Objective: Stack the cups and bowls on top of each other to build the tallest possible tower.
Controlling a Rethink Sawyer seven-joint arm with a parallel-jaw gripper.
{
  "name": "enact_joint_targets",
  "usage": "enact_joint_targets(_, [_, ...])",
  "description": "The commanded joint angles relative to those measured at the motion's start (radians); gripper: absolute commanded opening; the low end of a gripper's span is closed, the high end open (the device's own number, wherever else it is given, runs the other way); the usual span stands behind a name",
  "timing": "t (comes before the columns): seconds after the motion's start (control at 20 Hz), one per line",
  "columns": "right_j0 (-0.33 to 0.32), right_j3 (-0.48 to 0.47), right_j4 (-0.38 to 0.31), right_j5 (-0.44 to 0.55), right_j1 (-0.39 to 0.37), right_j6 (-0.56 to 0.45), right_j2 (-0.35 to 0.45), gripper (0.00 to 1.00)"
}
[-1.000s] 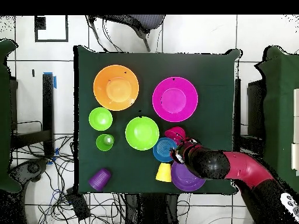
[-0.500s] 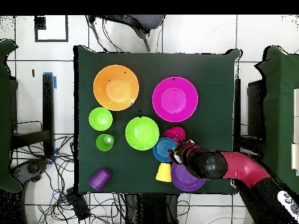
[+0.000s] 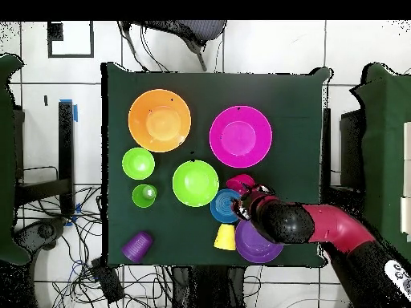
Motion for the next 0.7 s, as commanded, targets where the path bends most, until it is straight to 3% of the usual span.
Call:
enact_joint_targets(0.05, [0.054,-0.036,-0.102,-0.039,-0.013,-0.018,0.067,1.00])
enact_joint_targets(0.4, [0.105,-0.078,-0.135,-0.038,0.047,0.013,0.024,1.00])
enact_joint_targets(0.7, [0.184,-0.136,-0.221,-0.110,0.046,0.079,-0.042,1.00])
